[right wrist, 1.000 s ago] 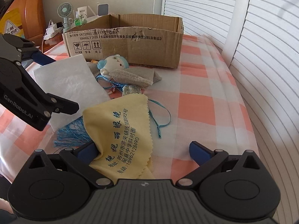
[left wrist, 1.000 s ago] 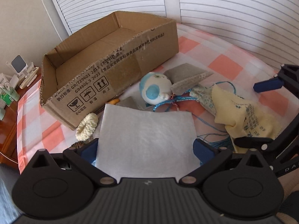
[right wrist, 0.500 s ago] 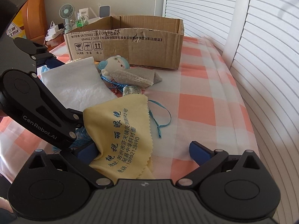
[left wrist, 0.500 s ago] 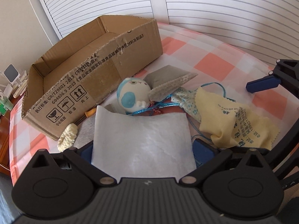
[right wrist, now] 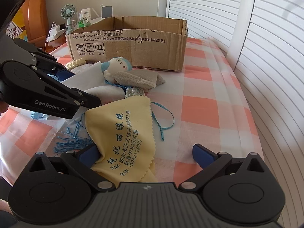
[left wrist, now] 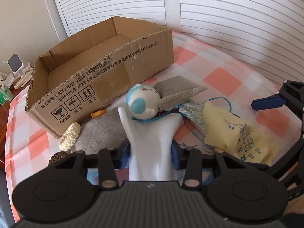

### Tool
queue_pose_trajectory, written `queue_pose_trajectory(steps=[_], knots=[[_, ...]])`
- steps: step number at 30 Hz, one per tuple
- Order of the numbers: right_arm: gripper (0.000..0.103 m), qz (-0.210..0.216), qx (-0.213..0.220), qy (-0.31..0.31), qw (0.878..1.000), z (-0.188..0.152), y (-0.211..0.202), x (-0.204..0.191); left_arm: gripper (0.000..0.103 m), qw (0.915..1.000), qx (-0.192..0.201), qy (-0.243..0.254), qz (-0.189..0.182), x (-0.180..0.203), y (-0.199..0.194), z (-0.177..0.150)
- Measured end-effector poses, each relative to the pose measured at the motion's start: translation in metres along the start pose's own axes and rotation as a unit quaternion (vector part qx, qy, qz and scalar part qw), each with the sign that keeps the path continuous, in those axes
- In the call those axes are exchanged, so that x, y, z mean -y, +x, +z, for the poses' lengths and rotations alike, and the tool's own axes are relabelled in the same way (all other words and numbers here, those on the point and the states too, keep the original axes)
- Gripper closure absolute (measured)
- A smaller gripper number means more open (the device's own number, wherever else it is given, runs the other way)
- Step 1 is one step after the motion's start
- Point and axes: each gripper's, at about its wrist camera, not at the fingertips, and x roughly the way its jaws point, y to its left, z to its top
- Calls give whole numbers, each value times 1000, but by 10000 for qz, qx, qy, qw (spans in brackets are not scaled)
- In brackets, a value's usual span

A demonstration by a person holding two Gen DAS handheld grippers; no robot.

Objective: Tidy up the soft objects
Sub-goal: 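Grasp the white cloth with the left tool while the right tool grasps the yellow lens cloth, then carry the white cloth into the box and open the left tool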

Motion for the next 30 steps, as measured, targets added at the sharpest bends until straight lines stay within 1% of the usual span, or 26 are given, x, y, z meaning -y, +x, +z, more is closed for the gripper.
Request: queue_pose_trajectory(steps=[3, 7, 10, 13, 15, 17, 18, 20, 21, 23, 24, 26, 29, 30], knots=[[0, 167, 25, 69, 9998, 2, -5, 2, 66, 10000, 47, -17, -22, -1, -5, -1], [0, 334, 239, 51, 9991, 4, -15, 0, 66, 9998, 97, -134, -77, -5, -9, -2], [4, 429, 360, -66, 9984, 8, -17, -6, 66, 9997, 92, -183, -89, -7, -9, -4], [14, 511, 360, -176, 9979, 12, -13, -10, 66, 9997, 95, -213, -104, -7, -7, -4], [20, 516, 309, -181, 9980, 13, -7, -11, 65, 9996, 99, -230, -117, -8, -5, -3], [29, 534, 257, -155, 9981, 15, -3, -10, 65, 9995, 102, -252, -130, -8, -3, -2], [31, 536, 240, -143, 9982, 15, -2, -10, 66, 9995, 98, -270, -137, -8, -2, -2], [44, 544, 239, -150, 9981, 15, -3, -9, 66, 9994, 93, -288, -150, -9, -2, -2], [47, 536, 242, -154, 9982, 15, -4, -9, 69, 9994, 105, -294, -154, -9, -3, -2], [57, 533, 252, -162, 9981, 15, -7, -8, 74, 9993, 117, -305, -184, -11, -5, -2], [59, 539, 257, -167, 9981, 15, -8, -7, 75, 9993, 120, -308, -199, -11, -7, -2], [67, 534, 277, -180, 9980, 15, -12, -7, 76, 9991, 121, -321, -234, -12, -11, -2], [72, 547, 331, -224, 9977, 15, -20, -6, 79, 9990, 146, -334, -250, -14, -19, -3], [73, 547, 365, -240, 9975, 15, -24, -7, 79, 9989, 158, -349, -262, -15, -22, -3]])
